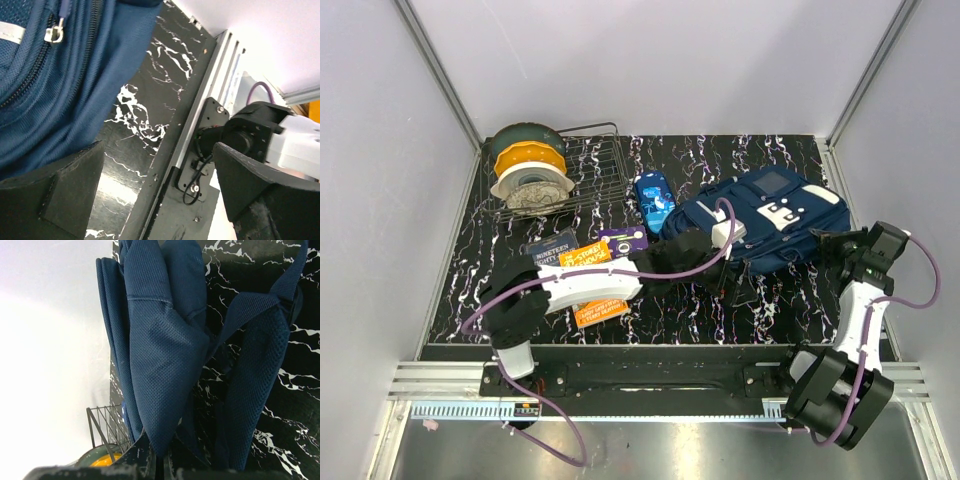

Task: Pack the student bag
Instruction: Adjust the student bag at the center of the board.

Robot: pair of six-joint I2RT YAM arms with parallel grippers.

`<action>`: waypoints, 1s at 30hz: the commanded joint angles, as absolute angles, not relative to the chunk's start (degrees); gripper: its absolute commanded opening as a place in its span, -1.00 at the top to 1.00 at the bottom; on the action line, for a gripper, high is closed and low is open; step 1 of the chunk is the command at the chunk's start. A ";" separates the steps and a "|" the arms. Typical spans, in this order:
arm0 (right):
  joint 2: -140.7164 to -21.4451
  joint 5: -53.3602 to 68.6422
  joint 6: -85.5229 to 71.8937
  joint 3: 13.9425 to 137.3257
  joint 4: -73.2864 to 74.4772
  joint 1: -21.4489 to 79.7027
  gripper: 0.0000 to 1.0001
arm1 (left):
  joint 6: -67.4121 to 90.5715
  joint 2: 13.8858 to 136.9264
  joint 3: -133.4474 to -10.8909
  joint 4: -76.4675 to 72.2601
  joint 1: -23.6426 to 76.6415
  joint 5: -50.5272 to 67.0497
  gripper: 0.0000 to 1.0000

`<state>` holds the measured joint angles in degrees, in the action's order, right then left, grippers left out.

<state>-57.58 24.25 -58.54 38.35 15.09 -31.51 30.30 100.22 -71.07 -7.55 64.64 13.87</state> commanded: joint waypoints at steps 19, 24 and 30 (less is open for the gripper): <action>-56.42 29.71 -54.23 42.28 16.00 -31.29 1.00 | 46.31 82.36 -57.05 -3.96 63.28 -15.73 -0.98; -57.04 30.67 -53.61 42.36 15.38 -31.20 1.00 | 50.35 79.01 -52.65 1.56 62.49 -21.35 -0.98; -57.30 31.81 -53.09 41.84 15.03 -31.20 1.00 | 55.98 79.98 -50.53 3.51 58.80 -19.16 -0.98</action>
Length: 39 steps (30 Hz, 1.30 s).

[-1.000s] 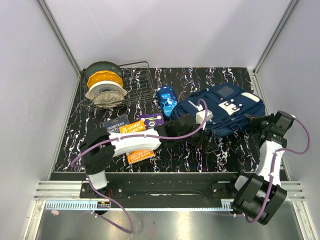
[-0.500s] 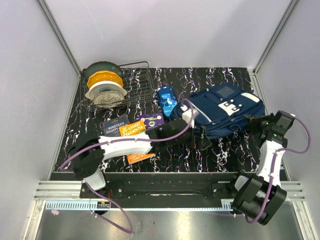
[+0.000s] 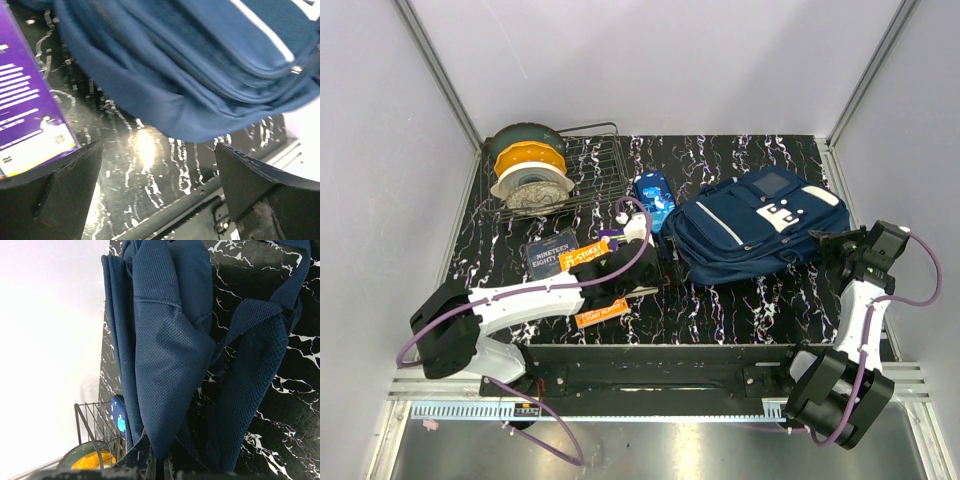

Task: Pack the student bag
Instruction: Adjust the student bag at the center of the board.

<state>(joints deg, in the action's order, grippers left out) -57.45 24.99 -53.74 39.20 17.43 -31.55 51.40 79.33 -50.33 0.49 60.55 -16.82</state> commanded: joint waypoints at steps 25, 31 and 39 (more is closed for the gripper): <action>-57.30 36.47 -53.79 40.96 12.74 -31.20 1.00 | 66.45 95.00 -53.08 -19.50 54.05 -9.15 -0.98; -57.22 39.28 -50.89 40.69 13.97 -31.20 0.96 | 60.39 96.68 -56.42 -24.96 53.61 -6.77 0.02; -58.53 42.01 -46.50 39.82 16.08 -31.29 -0.21 | 49.06 95.89 -66.96 -17.32 50.46 -3.27 1.00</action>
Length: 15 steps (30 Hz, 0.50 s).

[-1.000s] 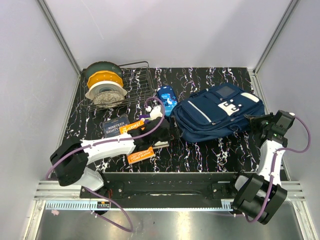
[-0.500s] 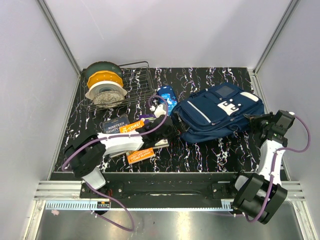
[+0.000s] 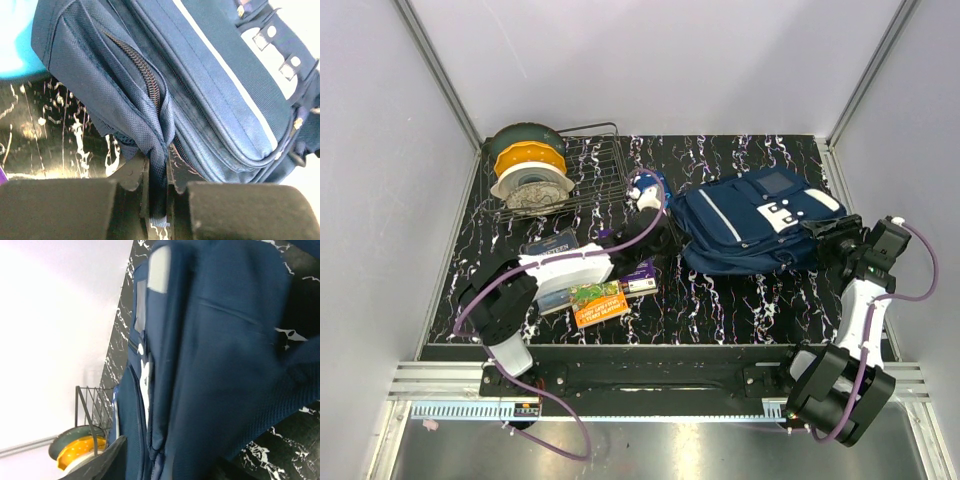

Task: Pack the student bag
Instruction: Adjust the student bag at the center of the board.

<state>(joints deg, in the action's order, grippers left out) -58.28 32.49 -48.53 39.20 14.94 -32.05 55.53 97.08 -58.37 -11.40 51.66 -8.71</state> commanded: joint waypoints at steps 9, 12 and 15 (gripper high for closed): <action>-59.41 43.16 -47.11 37.45 16.52 -31.29 -0.66 | 56.94 97.29 -72.59 -21.44 41.67 10.09 1.00; -59.59 44.38 -47.64 35.69 16.61 -31.29 -0.68 | 57.74 98.00 -75.23 -20.22 39.73 11.34 1.00; -60.03 45.87 -47.98 34.28 16.26 -31.29 -0.68 | 58.18 98.70 -76.99 -19.87 38.59 12.65 1.00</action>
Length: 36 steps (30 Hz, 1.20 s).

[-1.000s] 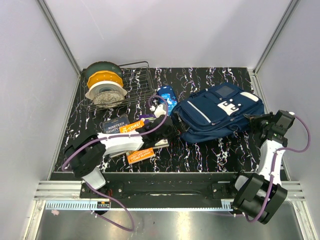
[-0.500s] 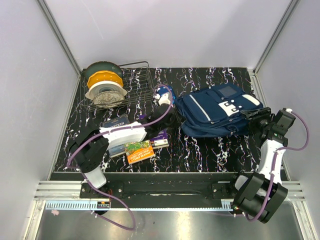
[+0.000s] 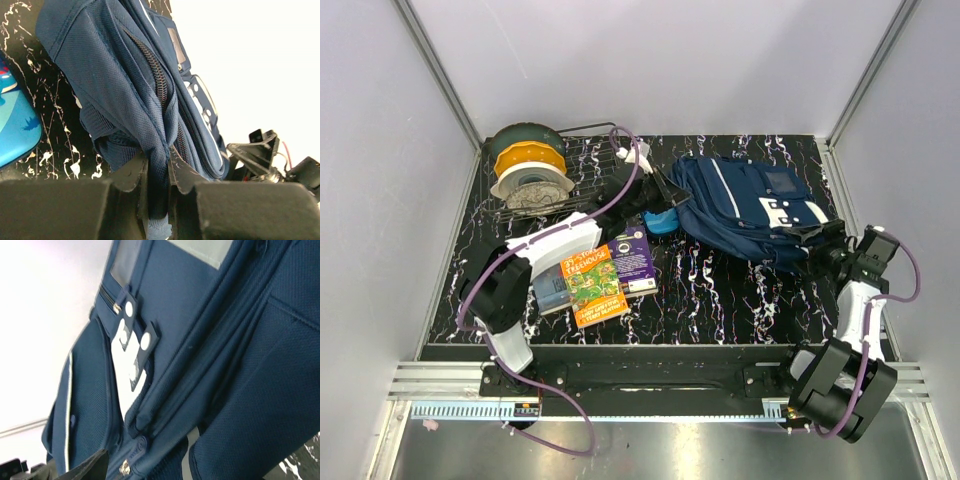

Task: Pack the student bag
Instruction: Adjust the student bag at the center of the board.

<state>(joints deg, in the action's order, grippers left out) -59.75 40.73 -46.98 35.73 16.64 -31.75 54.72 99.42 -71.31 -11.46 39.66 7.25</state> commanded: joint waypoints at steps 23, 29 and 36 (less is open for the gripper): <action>-60.73 44.49 -57.48 23.74 0.91 -31.20 -0.99 | 60.64 102.48 -83.23 -18.19 36.56 17.75 1.00; -65.37 43.06 -63.36 20.39 -21.73 -31.20 -0.99 | 60.12 101.87 -82.70 -17.84 36.56 18.10 1.00; -76.37 43.77 -69.43 19.07 -41.64 -30.59 -0.99 | 61.17 103.44 -83.14 -18.63 36.56 19.69 1.00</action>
<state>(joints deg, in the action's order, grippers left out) -72.20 44.16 -65.12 19.86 -22.87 -31.31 57.63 104.16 -79.13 -10.17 36.69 14.87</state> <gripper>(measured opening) 0.994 0.167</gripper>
